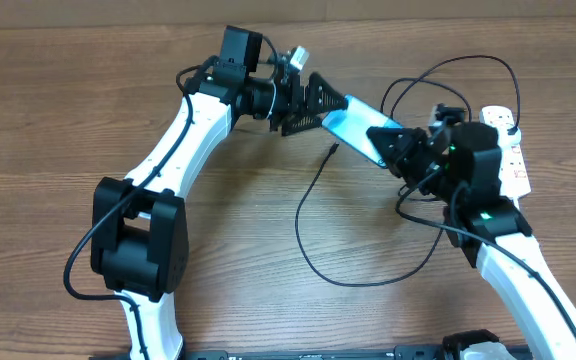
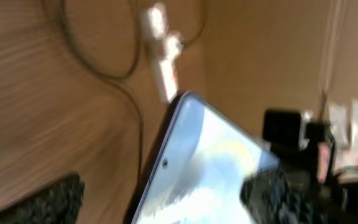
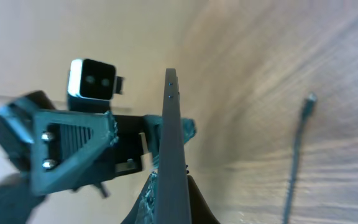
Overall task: Plug charger to phone and switch on socket
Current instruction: 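Lift and reorient the phone with both grippers toward the cable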
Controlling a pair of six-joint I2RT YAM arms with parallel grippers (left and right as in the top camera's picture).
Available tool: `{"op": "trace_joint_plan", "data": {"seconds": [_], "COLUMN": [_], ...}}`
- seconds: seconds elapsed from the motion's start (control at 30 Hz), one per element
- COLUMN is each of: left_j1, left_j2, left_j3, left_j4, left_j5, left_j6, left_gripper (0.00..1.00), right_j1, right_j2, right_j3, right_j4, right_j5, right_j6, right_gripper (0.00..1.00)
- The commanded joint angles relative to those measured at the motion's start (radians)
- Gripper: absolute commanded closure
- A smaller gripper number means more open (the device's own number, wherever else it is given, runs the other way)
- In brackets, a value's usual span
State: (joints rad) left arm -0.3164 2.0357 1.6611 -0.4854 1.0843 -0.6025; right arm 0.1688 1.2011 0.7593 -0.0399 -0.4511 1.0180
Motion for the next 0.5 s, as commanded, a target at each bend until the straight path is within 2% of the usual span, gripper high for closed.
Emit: {"op": "trace_joint_plan", "data": {"seconds": [0.0, 0.2, 0.3, 0.47], "left_j1": [0.005, 0.005, -0.002, -0.011], "left_j2": [-0.085, -0.094, -0.094, -0.094], "left_j3": [0.024, 0.024, 0.024, 0.024], "left_j4": [0.140, 0.342, 0.394, 0.415], "left_j5": [0.079, 0.074, 0.064, 0.004], "left_j6": [-0.149, -0.521, -0.628, -0.718], "left_gripper": [0.03, 0.08, 0.12, 0.15], "right_j1": [-0.006, -0.005, -0.005, 0.021], "right_j2": [-0.047, -0.026, -0.010, 0.008], "right_j3": [0.021, 0.021, 0.021, 0.021], "right_j4": [0.063, 0.198, 0.270, 0.331], "right_j5": [0.116, 0.205, 0.222, 0.299], "right_j6": [0.146, 0.340, 0.406, 0.508], "right_gripper": [0.96, 0.96, 0.96, 0.96]}}
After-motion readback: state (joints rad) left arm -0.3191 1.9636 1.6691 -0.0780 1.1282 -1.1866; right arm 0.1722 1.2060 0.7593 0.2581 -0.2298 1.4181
